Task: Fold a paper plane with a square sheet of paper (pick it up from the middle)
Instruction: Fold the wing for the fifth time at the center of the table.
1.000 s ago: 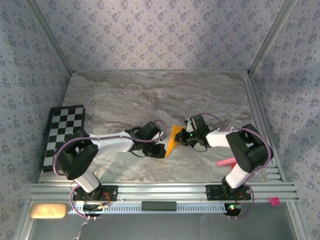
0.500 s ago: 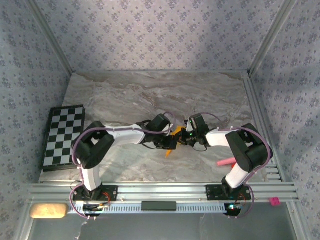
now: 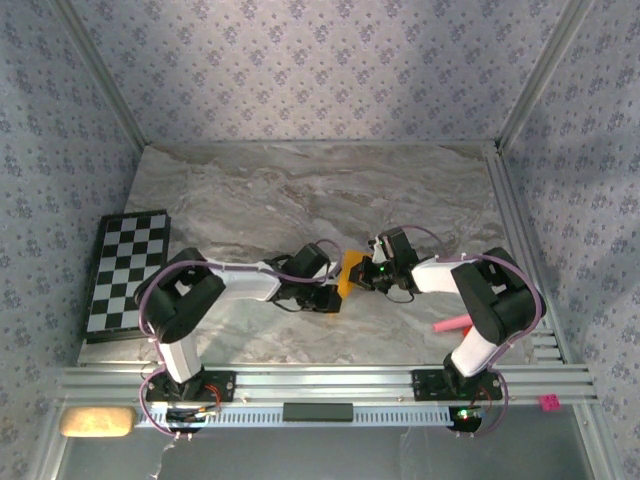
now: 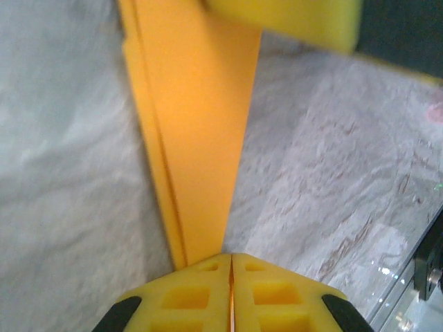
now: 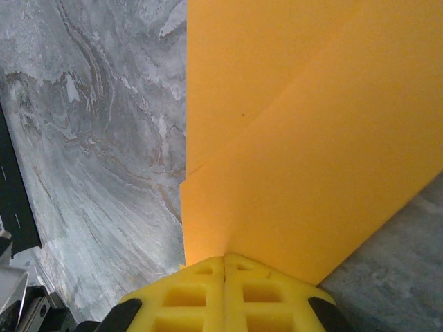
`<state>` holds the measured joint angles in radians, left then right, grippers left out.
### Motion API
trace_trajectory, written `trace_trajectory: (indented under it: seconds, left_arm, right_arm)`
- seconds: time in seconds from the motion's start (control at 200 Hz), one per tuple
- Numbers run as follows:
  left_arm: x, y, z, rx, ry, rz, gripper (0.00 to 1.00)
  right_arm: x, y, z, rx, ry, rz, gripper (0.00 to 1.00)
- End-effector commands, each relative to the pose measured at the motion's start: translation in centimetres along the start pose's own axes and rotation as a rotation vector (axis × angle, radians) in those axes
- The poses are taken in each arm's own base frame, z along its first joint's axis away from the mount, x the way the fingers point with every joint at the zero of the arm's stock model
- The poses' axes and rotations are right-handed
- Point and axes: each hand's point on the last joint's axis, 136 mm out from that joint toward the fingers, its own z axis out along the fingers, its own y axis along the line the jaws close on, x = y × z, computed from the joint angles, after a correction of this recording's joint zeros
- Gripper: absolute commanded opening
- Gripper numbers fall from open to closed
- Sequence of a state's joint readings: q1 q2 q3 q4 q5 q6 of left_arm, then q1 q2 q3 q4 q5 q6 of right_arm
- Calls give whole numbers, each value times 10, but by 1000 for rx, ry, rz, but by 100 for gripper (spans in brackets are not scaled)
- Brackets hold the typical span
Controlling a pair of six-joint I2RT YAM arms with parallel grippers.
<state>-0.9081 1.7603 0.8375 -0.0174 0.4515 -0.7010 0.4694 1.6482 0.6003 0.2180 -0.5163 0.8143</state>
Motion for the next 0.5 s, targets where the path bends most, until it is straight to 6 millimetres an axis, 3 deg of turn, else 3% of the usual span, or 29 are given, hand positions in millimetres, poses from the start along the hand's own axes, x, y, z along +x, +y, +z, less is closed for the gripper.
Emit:
trace_trajectory:
  seconds: [0.0, 0.215, 0.36, 0.495]
  left_arm:
    - [44, 27, -3, -92, 116, -41, 11]
    - [58, 34, -16, -124, 102, -3, 10]
    - [33, 5, -39, -80, -3, 47, 10]
    - [5, -8, -50, -50, -89, 66, 9]
  right_arm:
    - [25, -69, 1, 251, 37, 70, 0]
    - [25, -67, 0, 249, 34, 67, 0]
    - [25, -66, 0, 248, 33, 68, 0]
    - [24, -64, 0, 239, 29, 71, 0]
